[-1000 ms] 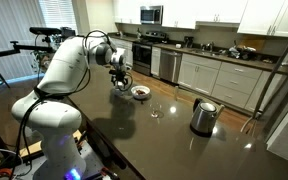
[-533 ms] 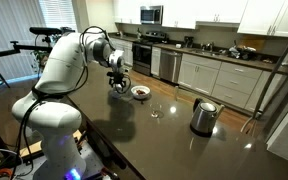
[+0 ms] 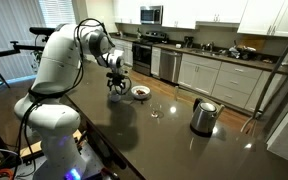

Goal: Move the white mug backwards, pour the contents in the mug into the white bowl

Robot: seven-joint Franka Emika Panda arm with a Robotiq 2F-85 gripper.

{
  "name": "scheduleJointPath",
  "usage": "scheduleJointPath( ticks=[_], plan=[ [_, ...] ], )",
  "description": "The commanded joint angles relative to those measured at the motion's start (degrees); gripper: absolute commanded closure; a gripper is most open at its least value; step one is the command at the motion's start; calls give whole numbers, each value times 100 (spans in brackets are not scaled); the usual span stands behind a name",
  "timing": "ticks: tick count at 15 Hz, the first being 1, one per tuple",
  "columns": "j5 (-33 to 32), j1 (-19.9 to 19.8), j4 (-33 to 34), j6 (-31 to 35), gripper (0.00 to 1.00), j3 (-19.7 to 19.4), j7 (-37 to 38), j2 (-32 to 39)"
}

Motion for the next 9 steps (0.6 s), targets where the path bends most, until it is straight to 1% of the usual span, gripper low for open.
scheduleJointPath(
  ticks=[1,4,9],
  plan=[
    [310,-461,-598,-176,0,189,-903,-583],
    [455,-695,-839,-300,0,208,-1401,-826],
    [642,-881,-1124,-402,0,192,-1761,-1098]
  ],
)
